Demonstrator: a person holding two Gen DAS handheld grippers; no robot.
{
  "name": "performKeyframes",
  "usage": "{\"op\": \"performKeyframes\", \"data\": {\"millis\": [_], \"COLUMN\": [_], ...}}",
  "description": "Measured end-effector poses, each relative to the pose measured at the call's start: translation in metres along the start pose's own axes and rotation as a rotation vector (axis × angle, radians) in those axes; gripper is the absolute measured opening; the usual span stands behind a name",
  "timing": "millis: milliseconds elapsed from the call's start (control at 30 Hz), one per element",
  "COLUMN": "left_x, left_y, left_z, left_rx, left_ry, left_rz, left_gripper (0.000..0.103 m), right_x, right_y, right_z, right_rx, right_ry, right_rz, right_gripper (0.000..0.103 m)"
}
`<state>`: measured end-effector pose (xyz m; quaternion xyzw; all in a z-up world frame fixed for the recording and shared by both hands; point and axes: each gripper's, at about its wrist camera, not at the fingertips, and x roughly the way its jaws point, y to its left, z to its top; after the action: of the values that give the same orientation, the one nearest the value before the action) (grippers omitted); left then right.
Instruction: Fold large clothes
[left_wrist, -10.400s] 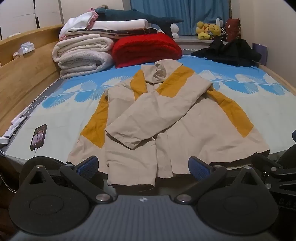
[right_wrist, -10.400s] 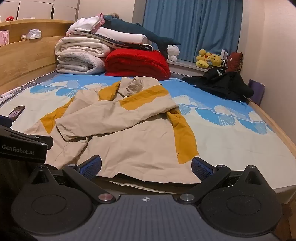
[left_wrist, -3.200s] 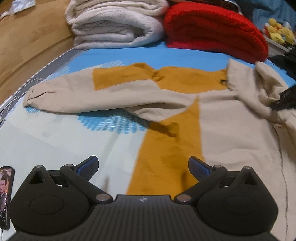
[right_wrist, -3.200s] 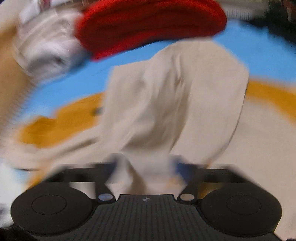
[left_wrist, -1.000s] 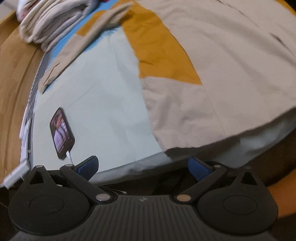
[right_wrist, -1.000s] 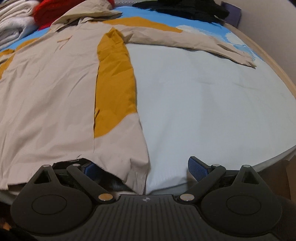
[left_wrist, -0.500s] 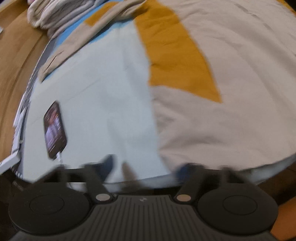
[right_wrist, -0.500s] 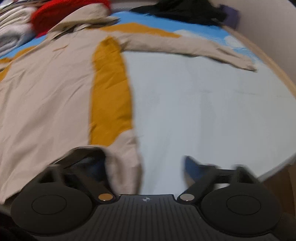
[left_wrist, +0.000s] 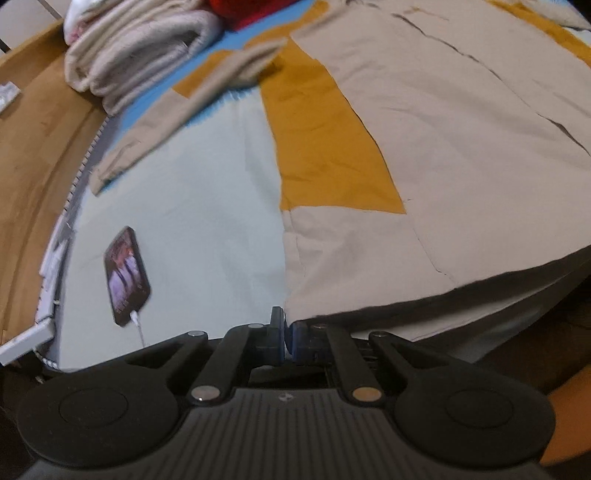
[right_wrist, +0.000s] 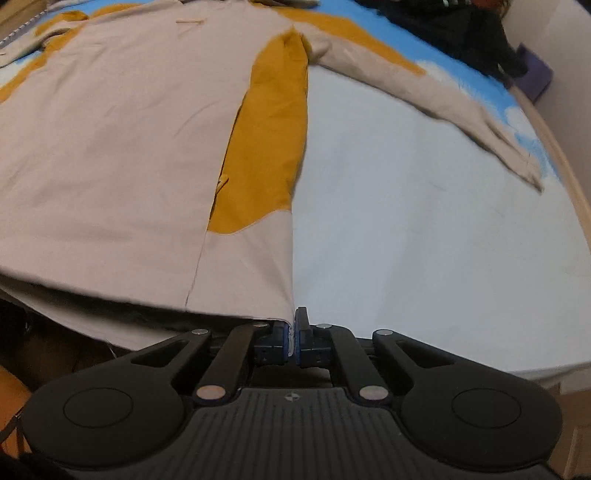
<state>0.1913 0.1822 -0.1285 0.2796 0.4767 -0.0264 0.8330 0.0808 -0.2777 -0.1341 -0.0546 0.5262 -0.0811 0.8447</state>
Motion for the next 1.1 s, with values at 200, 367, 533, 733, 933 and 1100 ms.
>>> {"op": "performKeyframes", "data": {"millis": [200, 367, 533, 733, 933, 1100], "left_x": [-0.002, -0.064, -0.086, -0.021, 0.066, 0.072], "left_y": [0.014, 0.036, 0.039, -0.014, -0.053, -0.024], "left_z": [-0.007, -0.019, 0.028, 0.106, 0.111, 0.09], "left_rx": [-0.029, -0.064, -0.207, -0.291, -0.169, -0.211], "left_ry": [0.034, -0.125, -0.342, -0.309, -0.045, 0.043], "left_rz": [-0.068, -0.151, -0.113, -0.147, -0.031, -0.02], "left_gripper": [0.064, 0.086, 0.102, 0.103, 0.103, 0.103], "right_x": [0.0, -0.042, -0.09, -0.027, 0.058, 0.059], "right_y": [-0.003, 0.003, 0.025, 0.087, 0.122, 0.076], "right_z": [0.0, -0.015, 0.015, 0.105, 0.129, 0.095], "right_rx": [0.015, -0.078, -0.07, -0.023, -0.082, -0.061], "right_ry": [0.032, 0.013, -0.249, -0.331, -0.127, -0.033], "right_rz": [0.038, 0.101, 0.187, 0.282, 0.209, 0.138], "right_gripper": [0.029, 0.061, 0.061, 0.065, 0.065, 0.073]}}
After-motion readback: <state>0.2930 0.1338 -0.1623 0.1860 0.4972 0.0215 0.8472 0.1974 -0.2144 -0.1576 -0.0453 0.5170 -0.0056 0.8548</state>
